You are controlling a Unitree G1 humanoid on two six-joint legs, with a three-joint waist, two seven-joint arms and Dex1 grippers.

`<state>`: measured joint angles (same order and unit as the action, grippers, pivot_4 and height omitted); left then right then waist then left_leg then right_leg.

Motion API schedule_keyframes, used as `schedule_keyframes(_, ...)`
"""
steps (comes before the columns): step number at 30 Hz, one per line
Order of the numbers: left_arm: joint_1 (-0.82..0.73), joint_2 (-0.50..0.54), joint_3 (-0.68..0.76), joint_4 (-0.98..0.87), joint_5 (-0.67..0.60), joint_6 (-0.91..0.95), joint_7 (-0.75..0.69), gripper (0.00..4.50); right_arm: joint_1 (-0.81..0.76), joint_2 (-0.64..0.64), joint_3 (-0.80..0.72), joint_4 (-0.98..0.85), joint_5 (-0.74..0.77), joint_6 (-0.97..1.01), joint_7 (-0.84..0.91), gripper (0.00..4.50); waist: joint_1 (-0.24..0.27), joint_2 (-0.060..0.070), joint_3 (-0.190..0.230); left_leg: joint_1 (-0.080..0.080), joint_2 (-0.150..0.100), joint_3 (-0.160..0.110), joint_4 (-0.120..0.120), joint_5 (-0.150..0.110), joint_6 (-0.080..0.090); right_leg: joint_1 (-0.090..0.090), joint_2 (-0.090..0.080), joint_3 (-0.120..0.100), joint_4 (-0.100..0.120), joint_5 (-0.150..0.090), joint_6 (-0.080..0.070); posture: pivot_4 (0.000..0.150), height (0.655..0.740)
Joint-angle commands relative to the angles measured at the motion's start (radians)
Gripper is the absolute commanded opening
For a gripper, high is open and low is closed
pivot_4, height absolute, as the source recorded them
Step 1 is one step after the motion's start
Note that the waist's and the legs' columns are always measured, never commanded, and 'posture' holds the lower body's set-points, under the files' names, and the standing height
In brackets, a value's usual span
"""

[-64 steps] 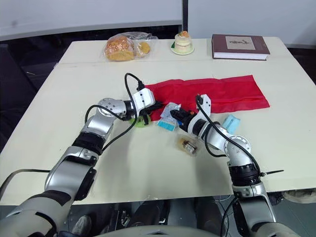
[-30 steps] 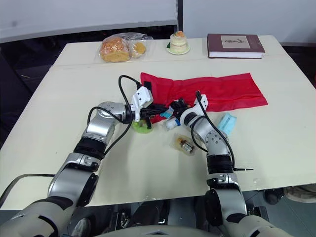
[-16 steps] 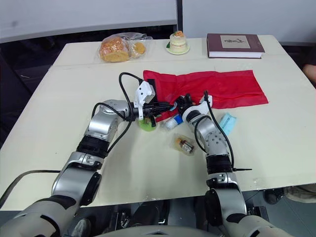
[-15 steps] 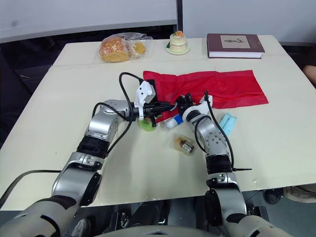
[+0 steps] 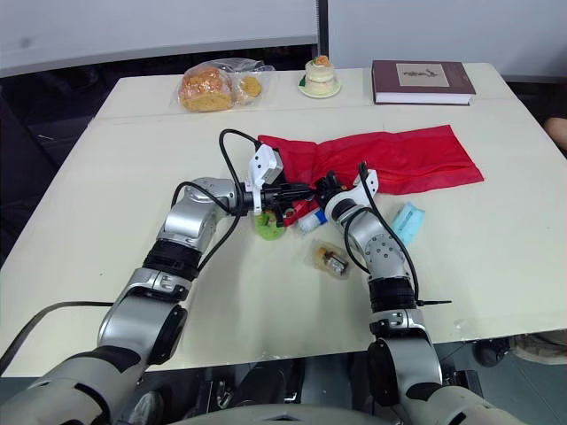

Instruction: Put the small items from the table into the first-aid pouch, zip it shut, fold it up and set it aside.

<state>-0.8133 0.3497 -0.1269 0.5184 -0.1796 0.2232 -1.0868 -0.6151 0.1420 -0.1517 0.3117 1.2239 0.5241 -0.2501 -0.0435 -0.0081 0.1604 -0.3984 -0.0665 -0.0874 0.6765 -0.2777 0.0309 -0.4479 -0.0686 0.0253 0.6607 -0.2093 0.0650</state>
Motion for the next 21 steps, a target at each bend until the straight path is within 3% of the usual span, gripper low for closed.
schedule_keyframes(1, -0.024, 0.002, 0.000, 0.048, 0.015, -0.052, 0.000, 0.00, -0.030, 0.073, 0.017, -0.073, -0.011, 0.046, 0.013, 2.45, -0.001, 0.000, 0.000, 0.000, 0.000, 0.000, 0.000, 0.000, 0.000, 0.000, 0.000, 0.000, 0.000, 0.000, 0.000, 0.150, 0.7289)
schedule_keyframes(2, -0.026, 0.007, 0.000, 0.075, 0.026, -0.073, 0.004, 0.00, -0.025, 0.070, 0.016, -0.085, -0.013, 0.057, 0.016, 2.76, -0.001, 0.000, 0.000, 0.000, 0.000, 0.000, 0.000, 0.000, 0.000, 0.000, 0.000, 0.000, 0.000, 0.000, 0.000, 0.150, 0.7289)
schedule_keyframes(13, -0.073, 0.022, 0.018, 0.248, 0.055, -0.184, 0.002, 0.00, 0.039, 0.012, -0.007, -0.195, -0.028, 0.219, -0.004, 2.76, -0.001, 0.000, 0.000, 0.000, 0.000, 0.000, 0.000, 0.000, 0.000, 0.000, 0.000, 0.000, 0.000, 0.000, 0.000, 0.150, 0.7289)
schedule_keyframes(14, -0.078, 0.021, 0.020, 0.257, 0.056, -0.189, -0.001, 0.00, 0.044, 0.007, -0.009, -0.205, -0.031, 0.231, -0.007, 2.36, -0.001, 0.000, 0.000, 0.000, 0.000, 0.000, 0.000, 0.000, 0.000, 0.000, 0.000, 0.000, 0.000, 0.000, 0.000, 0.150, 0.7289)
schedule_keyframes(16, -0.084, 0.021, 0.023, 0.270, 0.057, -0.196, -0.006, 0.00, 0.049, 0.003, -0.011, -0.221, -0.037, 0.249, -0.008, 2.02, -0.001, 0.000, 0.000, 0.000, 0.000, 0.000, 0.000, 0.000, 0.000, 0.000, 0.000, 0.000, 0.000, 0.000, 0.000, 0.150, 0.7289)
schedule_keyframes(17, -0.087, 0.021, 0.025, 0.277, 0.057, -0.200, -0.009, 0.00, 0.050, -0.006, -0.007, -0.229, -0.053, 0.256, -0.006, 1.30, -0.001, 0.000, 0.000, 0.000, 0.000, 0.000, 0.000, 0.000, 0.000, 0.000, 0.000, 0.000, 0.000, 0.000, 0.000, 0.150, 0.7289)
schedule_keyframes(20, -0.097, 0.024, 0.029, 0.301, 0.058, -0.215, -0.016, 0.00, 0.042, -0.066, 0.037, -0.266, -0.145, 0.270, 0.034, 0.16, 0.000, 0.000, 0.000, 0.000, 0.000, 0.000, 0.000, 0.000, 0.000, 0.000, 0.000, 0.000, 0.000, 0.000, 0.000, 0.150, 0.7289)
schedule_keyframes(21, -0.100, 0.025, 0.028, 0.311, 0.059, -0.221, -0.018, 0.00, 0.036, -0.088, 0.055, -0.280, -0.175, 0.276, 0.054, 0.04, 0.000, 0.000, 0.000, 0.000, 0.000, 0.000, 0.000, 0.000, 0.000, 0.000, 0.000, 0.000, 0.000, 0.000, 0.000, 0.150, 0.7289)
